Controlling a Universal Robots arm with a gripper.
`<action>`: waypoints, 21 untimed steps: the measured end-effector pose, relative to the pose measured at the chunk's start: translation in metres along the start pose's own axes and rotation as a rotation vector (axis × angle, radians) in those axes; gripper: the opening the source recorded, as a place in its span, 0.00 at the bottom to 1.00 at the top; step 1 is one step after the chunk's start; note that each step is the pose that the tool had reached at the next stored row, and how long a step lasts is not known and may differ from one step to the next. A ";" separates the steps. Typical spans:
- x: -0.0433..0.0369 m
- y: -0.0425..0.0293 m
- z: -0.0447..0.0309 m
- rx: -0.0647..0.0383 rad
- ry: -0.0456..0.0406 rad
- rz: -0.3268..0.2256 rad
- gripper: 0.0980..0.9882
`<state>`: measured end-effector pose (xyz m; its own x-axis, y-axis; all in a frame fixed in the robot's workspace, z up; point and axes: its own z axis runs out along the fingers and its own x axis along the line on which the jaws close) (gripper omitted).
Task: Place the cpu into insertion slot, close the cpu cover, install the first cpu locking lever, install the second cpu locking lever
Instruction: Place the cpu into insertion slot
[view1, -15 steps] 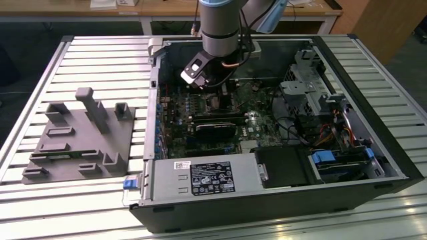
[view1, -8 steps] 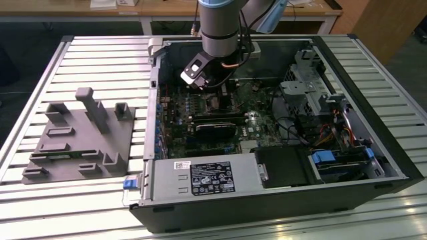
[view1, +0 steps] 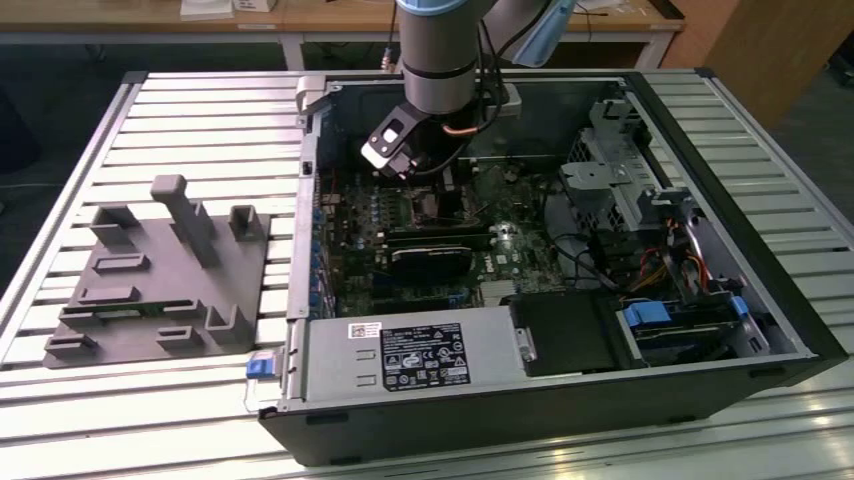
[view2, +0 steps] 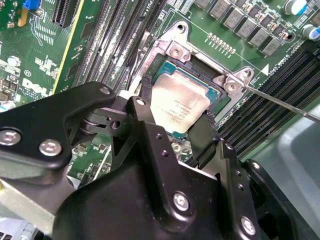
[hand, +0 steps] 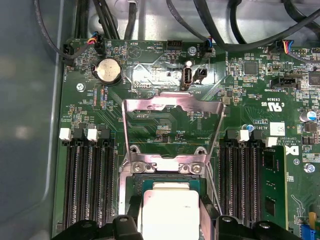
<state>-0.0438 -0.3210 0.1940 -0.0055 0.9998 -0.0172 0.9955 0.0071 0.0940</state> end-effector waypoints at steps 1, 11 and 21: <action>0.0002 0.0000 0.0000 0.000 0.0000 0.000 0.49; 0.0008 0.0012 0.0001 0.000 0.0001 0.000 0.49; 0.0008 0.0012 0.0006 0.000 0.0020 0.000 0.49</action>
<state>-0.0426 -0.3202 0.1935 -0.0055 0.9999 -0.0153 0.9955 0.0070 0.0941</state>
